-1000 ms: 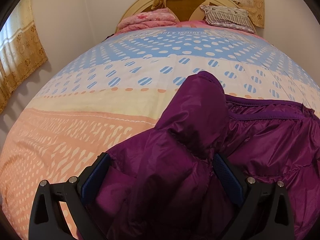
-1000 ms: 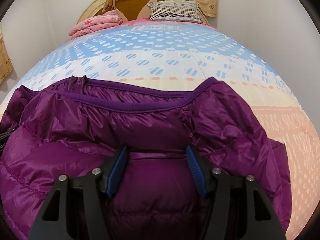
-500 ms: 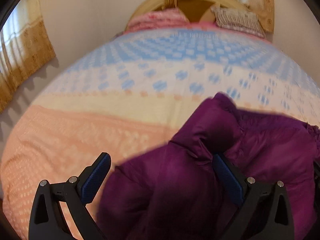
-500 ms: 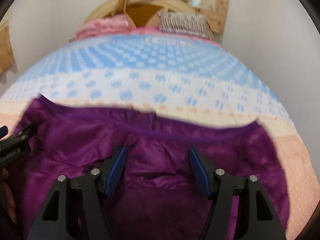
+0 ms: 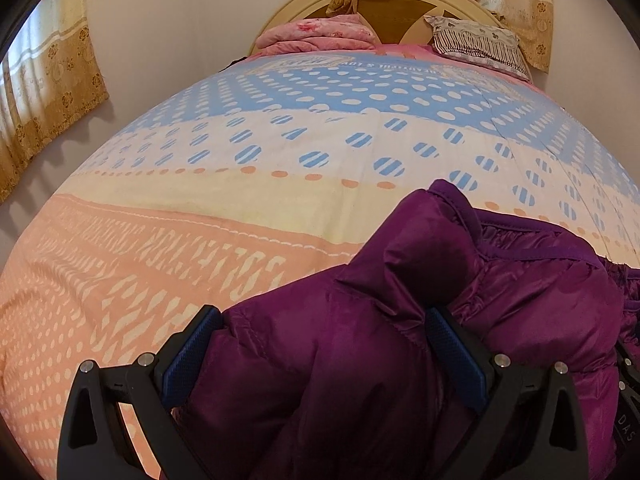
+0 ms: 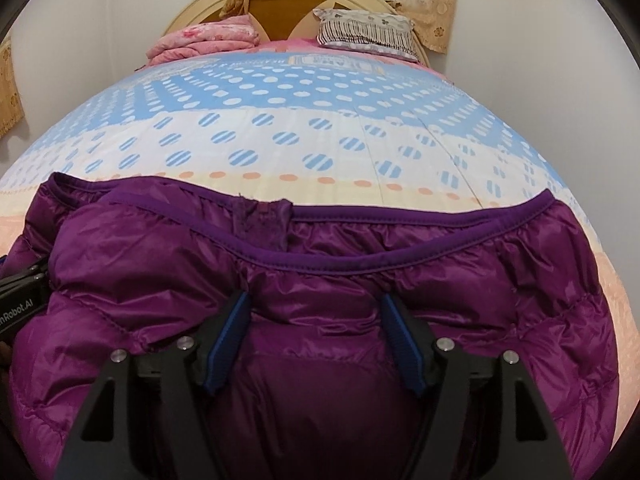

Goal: Fold large clothes

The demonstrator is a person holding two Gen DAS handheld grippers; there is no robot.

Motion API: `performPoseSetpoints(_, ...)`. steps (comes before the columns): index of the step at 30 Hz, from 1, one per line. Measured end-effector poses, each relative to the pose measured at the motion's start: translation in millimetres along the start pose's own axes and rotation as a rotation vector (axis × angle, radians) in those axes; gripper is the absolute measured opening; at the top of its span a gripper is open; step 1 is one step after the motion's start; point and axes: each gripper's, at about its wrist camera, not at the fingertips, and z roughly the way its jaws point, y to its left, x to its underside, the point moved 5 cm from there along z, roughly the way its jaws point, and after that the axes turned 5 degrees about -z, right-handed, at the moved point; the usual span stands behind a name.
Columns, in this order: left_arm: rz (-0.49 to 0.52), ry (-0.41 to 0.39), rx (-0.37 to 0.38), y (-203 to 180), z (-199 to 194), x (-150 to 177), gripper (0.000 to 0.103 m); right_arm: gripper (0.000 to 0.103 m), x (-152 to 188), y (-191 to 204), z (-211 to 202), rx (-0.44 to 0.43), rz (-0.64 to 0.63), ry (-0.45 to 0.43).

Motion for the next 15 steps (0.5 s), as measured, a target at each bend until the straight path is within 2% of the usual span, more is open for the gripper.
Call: performPoseSetpoints(15, 0.011, 0.005, -0.012, -2.3, 4.1, 0.2, 0.102, 0.073, 0.2, 1.1, 2.2, 0.013, -0.015, 0.018)
